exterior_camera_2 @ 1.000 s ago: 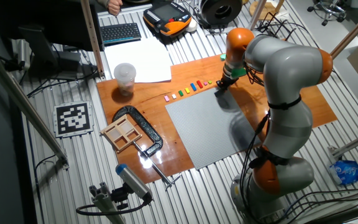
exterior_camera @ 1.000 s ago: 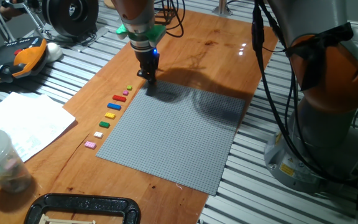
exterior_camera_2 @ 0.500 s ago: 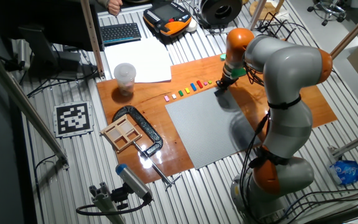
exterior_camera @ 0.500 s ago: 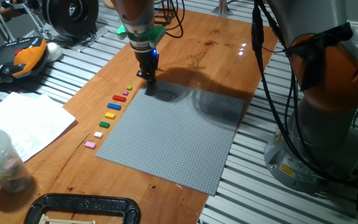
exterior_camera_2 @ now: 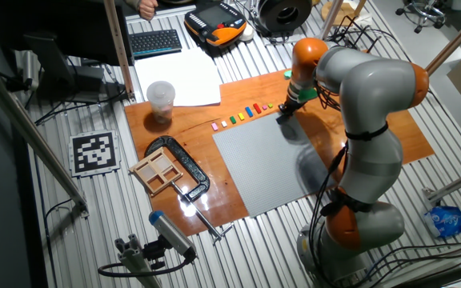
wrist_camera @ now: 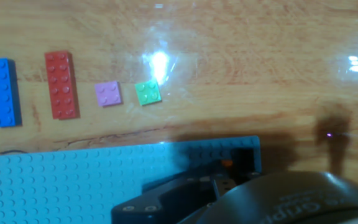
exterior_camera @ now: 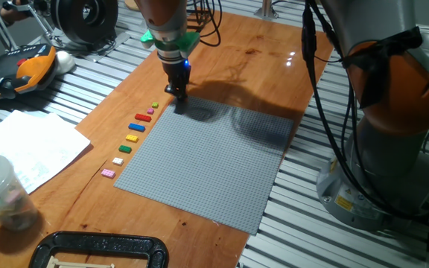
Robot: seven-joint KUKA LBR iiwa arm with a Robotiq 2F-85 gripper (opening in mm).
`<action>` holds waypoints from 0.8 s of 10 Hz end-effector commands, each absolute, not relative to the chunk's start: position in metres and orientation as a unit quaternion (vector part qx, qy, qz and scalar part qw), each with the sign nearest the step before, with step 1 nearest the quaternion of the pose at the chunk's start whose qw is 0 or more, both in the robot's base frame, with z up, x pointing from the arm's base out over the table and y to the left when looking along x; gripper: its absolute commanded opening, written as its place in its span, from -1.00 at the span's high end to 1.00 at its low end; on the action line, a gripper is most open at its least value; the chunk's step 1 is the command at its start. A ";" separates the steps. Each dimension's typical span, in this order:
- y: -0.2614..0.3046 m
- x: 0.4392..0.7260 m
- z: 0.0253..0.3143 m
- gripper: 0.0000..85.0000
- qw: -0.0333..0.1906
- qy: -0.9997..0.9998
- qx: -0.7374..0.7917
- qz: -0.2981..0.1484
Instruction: Build with small Lego blocks
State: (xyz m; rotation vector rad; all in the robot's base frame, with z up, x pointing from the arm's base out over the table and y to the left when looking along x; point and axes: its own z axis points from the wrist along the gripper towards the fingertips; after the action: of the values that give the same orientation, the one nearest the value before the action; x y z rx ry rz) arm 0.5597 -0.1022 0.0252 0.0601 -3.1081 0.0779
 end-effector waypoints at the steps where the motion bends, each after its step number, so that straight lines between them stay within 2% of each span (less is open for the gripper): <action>1: -0.102 0.560 0.027 1.00 0.016 -0.999 0.018 0.027; 2: -0.101 0.560 0.027 1.00 0.016 -0.999 0.011 0.026; 3: -0.099 0.560 0.029 0.60 0.015 -0.999 0.008 0.030; 4: -0.099 0.560 0.030 0.60 0.014 -0.999 0.003 0.031; 5: -0.099 0.560 0.032 0.20 0.013 -0.999 0.000 0.034; 8: -0.099 0.559 0.035 0.20 0.011 -0.999 -0.009 0.032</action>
State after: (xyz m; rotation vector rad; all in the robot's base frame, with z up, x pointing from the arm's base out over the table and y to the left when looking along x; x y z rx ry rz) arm 0.5589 -0.0985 0.0358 -0.0303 -3.1178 0.0976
